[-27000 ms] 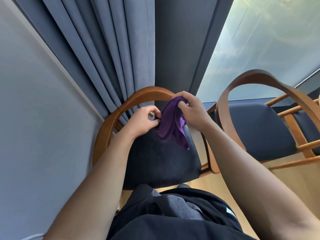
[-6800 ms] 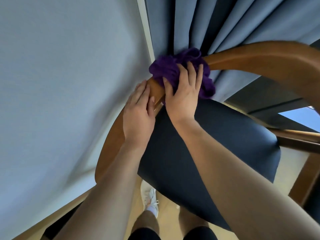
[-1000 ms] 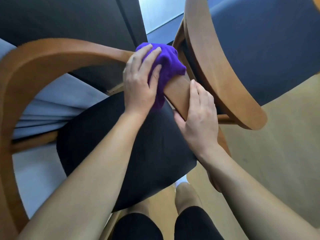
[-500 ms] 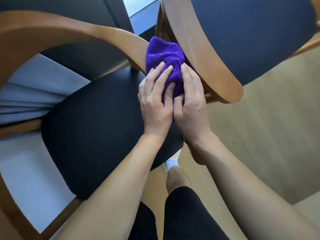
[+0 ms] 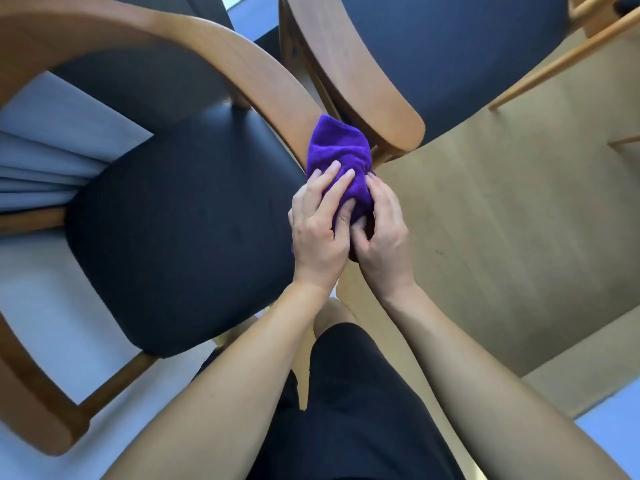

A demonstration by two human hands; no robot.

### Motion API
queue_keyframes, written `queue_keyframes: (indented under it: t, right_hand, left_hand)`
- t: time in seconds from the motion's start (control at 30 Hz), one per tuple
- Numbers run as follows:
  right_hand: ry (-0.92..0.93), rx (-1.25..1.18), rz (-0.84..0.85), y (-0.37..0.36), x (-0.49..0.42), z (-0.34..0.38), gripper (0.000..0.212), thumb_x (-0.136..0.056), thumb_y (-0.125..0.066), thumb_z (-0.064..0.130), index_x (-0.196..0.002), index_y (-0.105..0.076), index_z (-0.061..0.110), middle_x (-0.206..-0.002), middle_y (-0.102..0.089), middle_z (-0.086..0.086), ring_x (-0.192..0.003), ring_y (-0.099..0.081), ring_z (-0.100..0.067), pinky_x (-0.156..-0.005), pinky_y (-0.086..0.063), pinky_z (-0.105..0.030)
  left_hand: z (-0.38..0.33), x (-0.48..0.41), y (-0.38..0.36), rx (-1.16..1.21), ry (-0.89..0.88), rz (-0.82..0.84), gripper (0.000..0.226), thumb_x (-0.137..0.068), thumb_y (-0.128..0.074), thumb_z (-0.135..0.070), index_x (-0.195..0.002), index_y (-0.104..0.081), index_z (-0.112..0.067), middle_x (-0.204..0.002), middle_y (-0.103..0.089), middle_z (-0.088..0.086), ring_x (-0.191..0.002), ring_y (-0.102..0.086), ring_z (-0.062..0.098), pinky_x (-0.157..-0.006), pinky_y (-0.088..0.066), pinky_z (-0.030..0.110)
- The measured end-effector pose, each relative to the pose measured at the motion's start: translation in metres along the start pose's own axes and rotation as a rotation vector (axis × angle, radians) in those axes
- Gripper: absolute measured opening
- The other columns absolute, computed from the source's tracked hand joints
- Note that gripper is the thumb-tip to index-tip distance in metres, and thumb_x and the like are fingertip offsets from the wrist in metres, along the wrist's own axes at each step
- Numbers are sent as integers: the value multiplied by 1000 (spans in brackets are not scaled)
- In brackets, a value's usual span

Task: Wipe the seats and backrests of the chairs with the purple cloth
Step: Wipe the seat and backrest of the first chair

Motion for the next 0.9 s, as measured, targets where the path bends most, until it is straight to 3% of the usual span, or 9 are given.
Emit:
queue_keyframes:
  t: [0.17, 0.27, 0.37, 0.47, 0.6, 0.67, 0.9]
  right_hand:
    - [-75, -23, 31, 12, 22, -8, 46, -87, -52, -15, -132, -51, -11, -135, -55, -23, -127, -53, -33, -109, -43, -35]
    - [-86, -45, 21, 15, 21, -3, 49, -84, -50, -8, -133, -51, -11, -137, -53, -25, -129, -50, -35, -110, -41, -45]
    - [-82, -63, 16, 1, 11, 13, 55, -90, -52, 12, -143, -45, -3, -146, -43, -25, -137, -41, -34, -114, -35, -47]
    - [-70, 29, 49, -15, 10, 16, 64, -95, -61, 34, -149, -40, 8, -152, -35, -24, -140, -35, -35, -115, -31, -46]
    - [-19, 256, 75, -20, 20, 2, 97, -80, -64, 66, -153, -33, 11, -154, -33, -20, -139, -37, -32, -113, -36, -41]
    - [-10, 308, 72, -21, 29, -3, 103, -75, -69, 65, -154, -31, 10, -154, -33, -20, -138, -38, -33, -111, -38, -42]
    - [-79, 301, 40, -19, 64, -12, 97, -75, -80, 32, -154, -28, 11, -157, -26, -19, -140, -32, -35, -111, -41, -44]
  left_hand:
    - [-13, 21, 0, 59, 44, 83, 30, -98, -57, -12, -126, -67, -9, -138, -57, 7, -129, -49, 28, -109, -38, 46]
    - [-7, 15, 10, 184, 106, 91, 30, -100, -55, -13, -128, -63, -9, -139, -53, 6, -130, -47, 16, -112, -37, 37]
    - [6, 9, 19, 269, 273, 63, 34, -97, -62, -15, -130, -59, -14, -136, -48, 7, -129, -48, 11, -108, -43, 32]
    - [24, 8, 24, 382, 455, 74, 25, -101, -54, -20, -121, -69, -17, -127, -61, -2, -120, -57, 6, -105, -47, 30]
    - [35, 5, 29, 454, 519, 122, 22, -101, -53, -20, -109, -72, -21, -118, -70, -1, -112, -64, 7, -102, -50, 33]
    - [33, 8, 27, 438, 499, 146, 21, -99, -54, -18, -108, -72, -22, -117, -69, 0, -108, -64, 4, -98, -51, 27]
    - [30, 42, 21, 426, 479, 184, 21, -100, -56, -16, -115, -71, -15, -111, -69, -1, -102, -65, 2, -86, -52, 18]
Point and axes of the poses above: each hand's wrist, its own x-axis away from the middle knuckle, its own y-axis out of the back of the hand, z = x × y, the point moved 7 cm from there along -x, towards the middle knuckle
